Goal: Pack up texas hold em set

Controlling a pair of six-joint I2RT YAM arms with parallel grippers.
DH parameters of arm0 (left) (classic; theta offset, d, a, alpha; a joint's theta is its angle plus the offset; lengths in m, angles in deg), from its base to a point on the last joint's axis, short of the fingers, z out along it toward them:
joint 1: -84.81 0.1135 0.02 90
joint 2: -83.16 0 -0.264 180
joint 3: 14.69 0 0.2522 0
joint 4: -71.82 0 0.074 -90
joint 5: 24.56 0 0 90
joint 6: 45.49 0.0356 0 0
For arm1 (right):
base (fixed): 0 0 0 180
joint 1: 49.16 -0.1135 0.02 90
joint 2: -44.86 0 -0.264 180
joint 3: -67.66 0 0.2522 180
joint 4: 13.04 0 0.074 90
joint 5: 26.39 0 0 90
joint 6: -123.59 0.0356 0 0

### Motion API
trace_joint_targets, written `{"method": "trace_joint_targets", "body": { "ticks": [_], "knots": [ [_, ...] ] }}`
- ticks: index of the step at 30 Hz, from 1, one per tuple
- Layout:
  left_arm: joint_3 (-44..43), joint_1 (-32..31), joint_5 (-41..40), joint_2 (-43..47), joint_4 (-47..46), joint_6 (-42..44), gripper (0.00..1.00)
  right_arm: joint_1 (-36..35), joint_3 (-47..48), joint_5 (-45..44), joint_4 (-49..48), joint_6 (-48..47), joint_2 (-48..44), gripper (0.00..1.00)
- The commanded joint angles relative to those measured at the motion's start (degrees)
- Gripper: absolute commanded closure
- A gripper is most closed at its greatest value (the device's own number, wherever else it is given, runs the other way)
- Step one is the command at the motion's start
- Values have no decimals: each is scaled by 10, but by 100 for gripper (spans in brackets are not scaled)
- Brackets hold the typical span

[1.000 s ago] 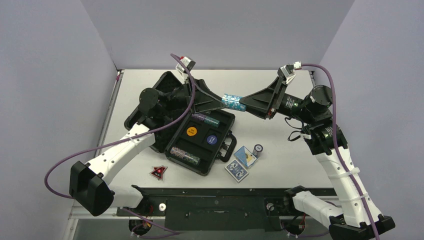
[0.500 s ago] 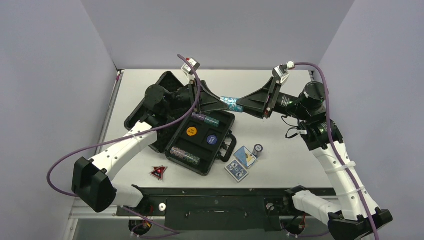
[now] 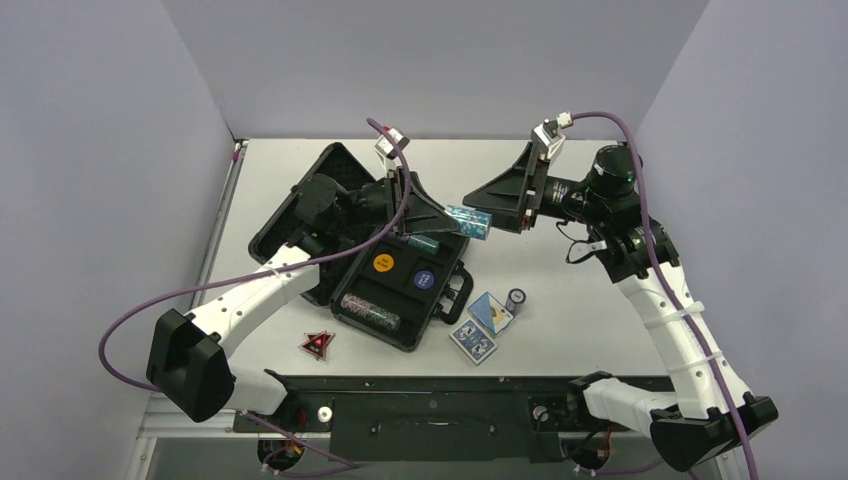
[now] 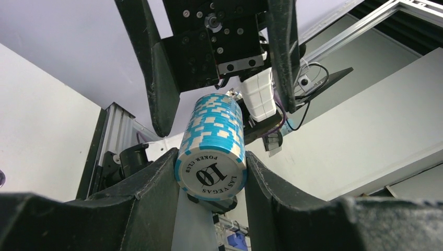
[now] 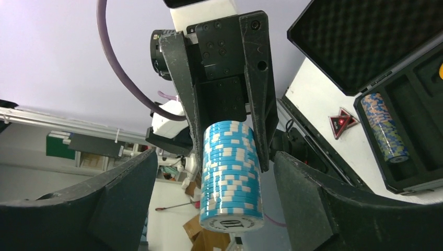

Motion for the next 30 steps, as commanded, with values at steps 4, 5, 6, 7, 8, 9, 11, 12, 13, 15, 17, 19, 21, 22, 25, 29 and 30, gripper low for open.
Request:
{"method": "trace_joint_targets", "body": {
  "ticks": [4, 5, 6, 7, 8, 9, 11, 12, 13, 15, 17, 19, 21, 22, 25, 29, 30],
  "knots": [
    [-2, 16, 41, 13, -20, 27, 100, 0, 56, 35, 80, -107, 23, 23],
    [-8, 19, 49, 14, -6, 37, 100, 0, 54, 33, 86, -117, 23, 23],
    [-14, 20, 67, 17, 38, 64, 100, -1, 52, 30, 91, -124, 22, 24],
    [-28, 23, 75, 19, 66, 98, 100, -2, 48, 29, 101, -138, 21, 25],
    [-35, 25, 87, 23, 123, 119, 100, -2, 46, 27, 105, -143, 20, 25],
    [-52, 28, 92, 27, 154, 161, 100, -2, 42, 28, 112, -154, 19, 26],
    [-76, 33, 103, 30, 240, 219, 100, -4, 39, 38, 118, -165, 18, 27],
    [-83, 35, 110, 30, 287, 233, 100, -5, 39, 42, 118, -168, 18, 27],
    [-93, 39, 118, 28, 318, 256, 100, -6, 41, 50, 117, -171, 19, 28],
    [-99, 46, 132, 23, 332, 264, 100, -8, 41, 58, 117, -176, 22, 28],
    [-103, 49, 145, 19, 335, 264, 100, -9, 42, 60, 126, -190, 26, 28],
    [-109, 50, 155, 13, 338, 263, 100, -11, 50, 54, 159, -222, 32, 28],
    [-111, 48, 154, 13, 338, 262, 100, -16, 61, 45, 198, -261, 40, 28],
    [-108, 46, 151, 12, 338, 261, 100, -18, 67, 42, 210, -273, 43, 28],
    [-99, 39, 141, 12, 324, 245, 100, -32, 75, 29, 253, -320, 60, 29],
    [-86, 34, 134, 25, 329, 243, 100, -52, 86, 21, 296, -369, 83, 37],
    [-82, 33, 133, 29, 332, 242, 100, -55, 86, 23, 299, -375, 87, 39]
  ]
}}
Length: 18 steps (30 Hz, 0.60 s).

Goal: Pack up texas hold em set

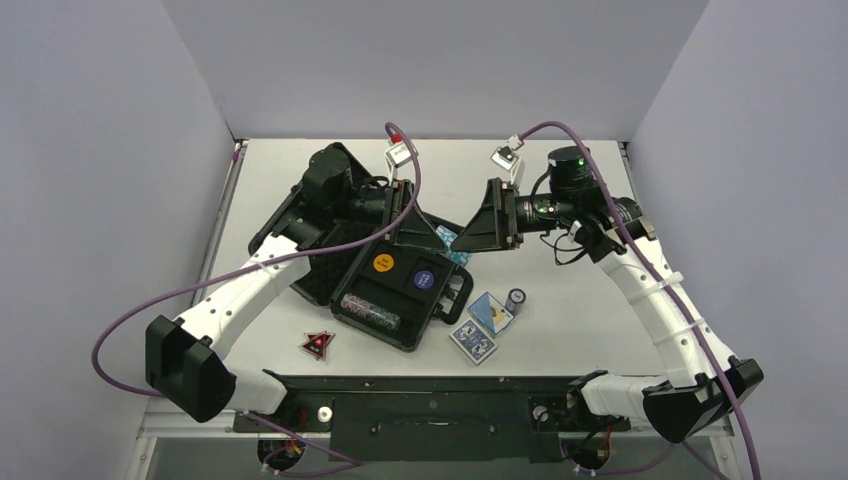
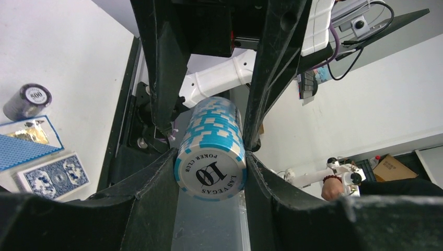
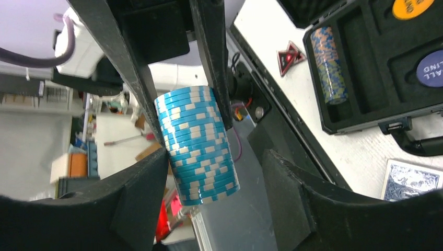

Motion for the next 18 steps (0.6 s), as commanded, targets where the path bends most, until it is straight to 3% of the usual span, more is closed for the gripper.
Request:
{"method": "trace_joint_targets", "body": {
  "ticks": [1, 7, 18],
  "knots": [
    [-7, -5, -1, 30, -18, -2, 100, -22, 26, -5, 41, -74, 14, 40],
    [11, -10, 5, 39, -31, -27, 100, -33, 12, 18, 20, -66, -2, 49],
    [21, -46, -12, 37, -30, -25, 100, -46, -18, 38, -34, -20, -29, 50]
  ]
}}
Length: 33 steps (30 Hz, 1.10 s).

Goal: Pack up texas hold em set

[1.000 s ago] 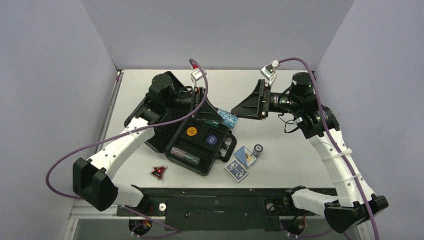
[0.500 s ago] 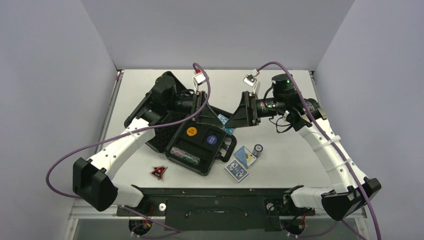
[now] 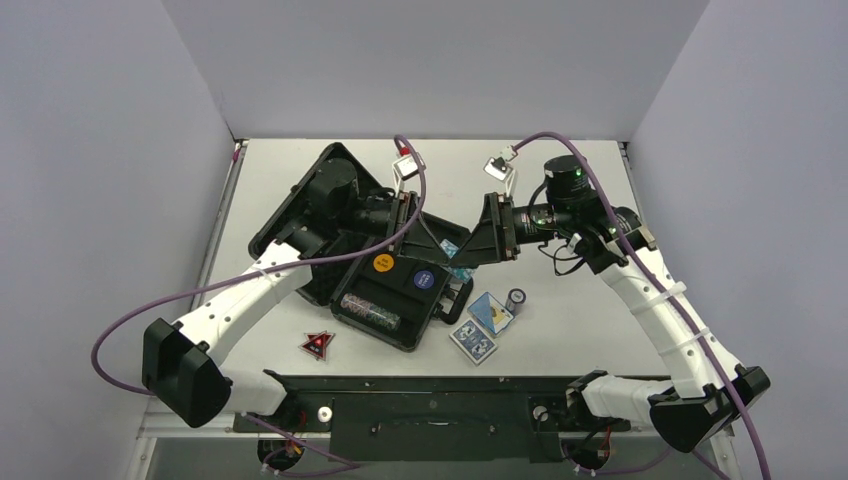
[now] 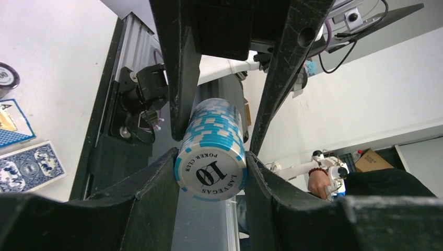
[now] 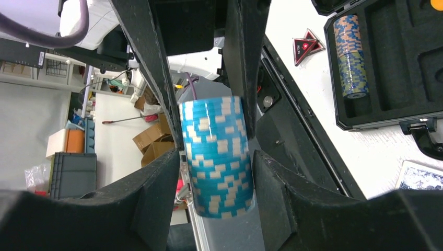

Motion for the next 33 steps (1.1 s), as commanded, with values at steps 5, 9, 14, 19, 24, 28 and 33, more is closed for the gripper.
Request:
{"method": "trace_joint_targets", "body": {
  "ticks": [5, 9, 14, 19, 24, 28, 33],
  "knots": [
    [-4, -36, -26, 23, -36, -2, 100, -17, -8, 16, -40, 6, -21, 51],
    [0, -37, -21, 29, -32, 0, 100, -20, -26, 17, -40, 8, -34, 51],
    [-5, -30, -12, 34, -1, 21, 100, -20, -38, 17, -34, 10, -48, 47],
    [-16, -23, -1, 34, 6, 24, 100, -19, -47, 17, -27, 6, -60, 31],
    [-27, -23, 7, 27, 9, 26, 100, -19, -45, 14, -20, 1, -56, 40],
    [-28, -24, 9, 24, 9, 27, 100, -20, -39, 16, -21, 1, -50, 46],
    [-27, -24, 9, 22, 3, 26, 100, -25, -33, 22, -26, 4, -45, 47]
  ]
}}
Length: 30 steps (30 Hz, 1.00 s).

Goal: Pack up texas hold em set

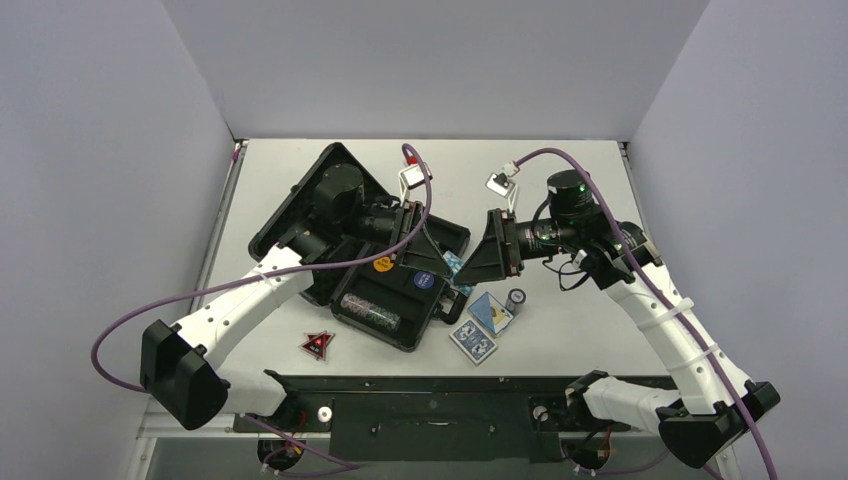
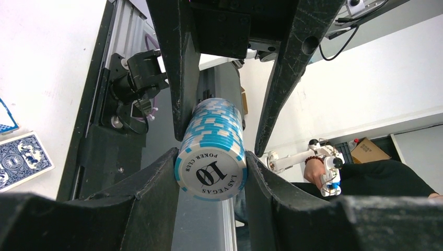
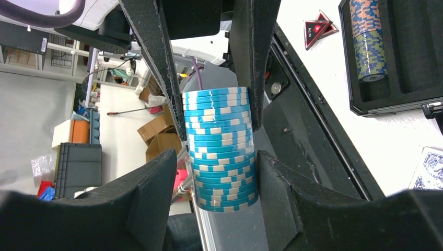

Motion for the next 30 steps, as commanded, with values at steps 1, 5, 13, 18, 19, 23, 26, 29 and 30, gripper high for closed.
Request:
{"method": "trace_joint_targets", "body": {
  "ticks": [1, 5, 13, 18, 19, 23, 26, 29, 30],
  "knots": [
    [-33, 2, 8, 13, -30, 6, 100, -11, 12, 15, -25, -6, 2, 47],
    [-31, 2, 10, 12, -39, -1, 100, -16, 10, 16, -24, -7, 4, 42],
    [-32, 2, 13, 5, -44, -7, 100, -22, 17, 10, -14, -19, 13, 49],
    [-30, 2, 14, 6, -44, -7, 100, -22, 24, 1, -5, -27, 19, 58],
    [-28, 2, 14, 6, -42, -6, 100, -22, 32, -4, 4, -34, 21, 62],
    [-26, 2, 14, 7, -38, -2, 100, -22, 41, -6, 7, -36, 24, 79],
    [-27, 4, 9, 9, -33, 1, 96, -22, 42, -9, 7, -37, 24, 90],
    [-33, 10, 6, 9, -17, 12, 73, -22, 46, -21, 16, -44, 25, 100],
    [-35, 14, 4, 12, -5, 16, 60, -22, 48, -22, 18, -46, 25, 100]
  ]
}}
